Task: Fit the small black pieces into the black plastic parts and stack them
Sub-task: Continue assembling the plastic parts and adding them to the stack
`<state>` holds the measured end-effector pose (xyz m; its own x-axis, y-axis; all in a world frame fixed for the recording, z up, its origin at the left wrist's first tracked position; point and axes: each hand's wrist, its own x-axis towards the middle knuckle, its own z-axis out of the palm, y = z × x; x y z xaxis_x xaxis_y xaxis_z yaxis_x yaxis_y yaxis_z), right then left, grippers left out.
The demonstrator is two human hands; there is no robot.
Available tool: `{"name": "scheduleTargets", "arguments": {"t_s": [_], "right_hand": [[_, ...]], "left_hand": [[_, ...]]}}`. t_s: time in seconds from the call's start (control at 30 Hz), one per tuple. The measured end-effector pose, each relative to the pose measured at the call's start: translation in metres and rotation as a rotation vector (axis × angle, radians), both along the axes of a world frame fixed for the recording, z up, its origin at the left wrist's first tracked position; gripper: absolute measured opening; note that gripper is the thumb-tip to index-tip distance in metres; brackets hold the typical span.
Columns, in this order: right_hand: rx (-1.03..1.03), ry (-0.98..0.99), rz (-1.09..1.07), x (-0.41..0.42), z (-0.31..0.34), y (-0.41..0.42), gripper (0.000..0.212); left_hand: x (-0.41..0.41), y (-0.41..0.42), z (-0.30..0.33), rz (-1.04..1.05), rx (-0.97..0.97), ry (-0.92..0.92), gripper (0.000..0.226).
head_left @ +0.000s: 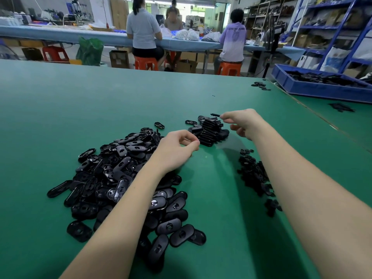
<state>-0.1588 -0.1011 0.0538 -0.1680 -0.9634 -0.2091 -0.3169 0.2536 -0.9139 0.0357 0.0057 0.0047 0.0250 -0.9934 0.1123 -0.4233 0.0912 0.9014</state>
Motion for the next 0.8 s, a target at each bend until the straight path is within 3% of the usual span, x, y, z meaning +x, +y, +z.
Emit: {"name": "scheduleTargets", "arguments": {"t_s": [0.33, 0.47, 0.63, 0.8], "right_hand": [[0.022, 0.072, 0.019, 0.007, -0.011, -0.003, 0.032], [-0.088, 0.075, -0.014, 0.003, -0.017, 0.015, 0.011], [-0.246, 0.092, 0.059, 0.004, -0.035, 0.054, 0.003], [-0.232, 0.161, 0.233, 0.01, -0.048, 0.083, 0.006]], "left_hand": [[0.002, -0.002, 0.001, -0.018, -0.035, -0.022, 0.009], [0.006, -0.005, 0.001, -0.004, -0.023, 0.001, 0.027], [0.013, -0.003, 0.008, -0.023, -0.038, -0.121, 0.039], [0.021, 0.0, 0.013, -0.01, -0.117, -0.322, 0.04]]}}
